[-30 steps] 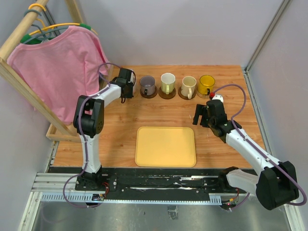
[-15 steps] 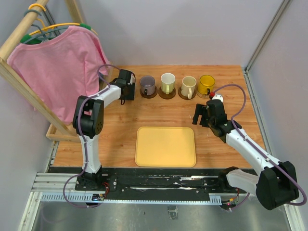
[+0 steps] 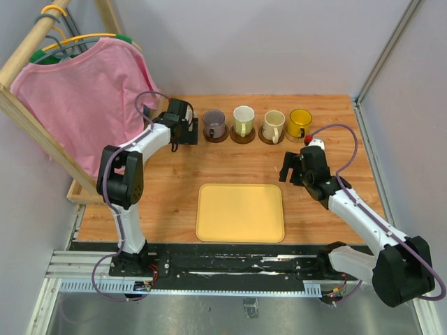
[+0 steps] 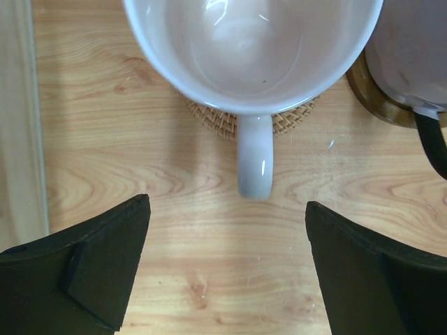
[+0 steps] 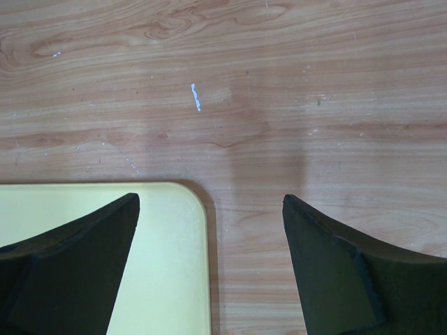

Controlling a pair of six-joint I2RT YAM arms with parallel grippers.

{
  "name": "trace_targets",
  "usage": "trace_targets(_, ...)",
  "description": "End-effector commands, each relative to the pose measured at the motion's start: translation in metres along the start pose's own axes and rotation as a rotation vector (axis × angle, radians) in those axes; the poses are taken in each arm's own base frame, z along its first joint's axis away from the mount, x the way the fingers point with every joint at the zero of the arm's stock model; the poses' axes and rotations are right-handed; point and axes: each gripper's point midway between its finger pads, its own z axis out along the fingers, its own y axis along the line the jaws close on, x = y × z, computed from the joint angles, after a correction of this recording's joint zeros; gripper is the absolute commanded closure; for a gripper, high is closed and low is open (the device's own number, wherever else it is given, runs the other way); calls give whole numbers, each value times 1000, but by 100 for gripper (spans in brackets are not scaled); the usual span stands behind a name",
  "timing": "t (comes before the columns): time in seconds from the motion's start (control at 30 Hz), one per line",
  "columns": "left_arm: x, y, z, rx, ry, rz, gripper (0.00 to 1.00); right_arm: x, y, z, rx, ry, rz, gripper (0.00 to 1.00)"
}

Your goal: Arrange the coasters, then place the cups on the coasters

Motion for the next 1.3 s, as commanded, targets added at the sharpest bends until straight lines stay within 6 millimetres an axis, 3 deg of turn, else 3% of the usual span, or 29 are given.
trace_targets(0.0, -11, 2, -34, -1, -55, -16, 3, -4, -4, -5, 1, -23, 23, 15)
trace_targets(0.2, -3, 14, -64, -24, -81, -30, 3, -13, -7, -13, 13, -58, 19, 15)
trace_targets(0.4, 10, 39, -79, -129, -103, -44, 3, -27, -9, -22, 29, -106, 13, 15)
trace_targets(0.6, 5, 35, -84, -101, -140, -77, 3, -35, -16, -32, 61, -126, -5, 15)
trace_targets(0.9, 2, 51, -109, -151, -240, -169, 3, -67, -62, -60, 241, -269, 7, 13)
trace_targets(1.27, 22, 72, -153, -170, -348, -310, 2, -80, -115, -89, 386, -381, 183, 8)
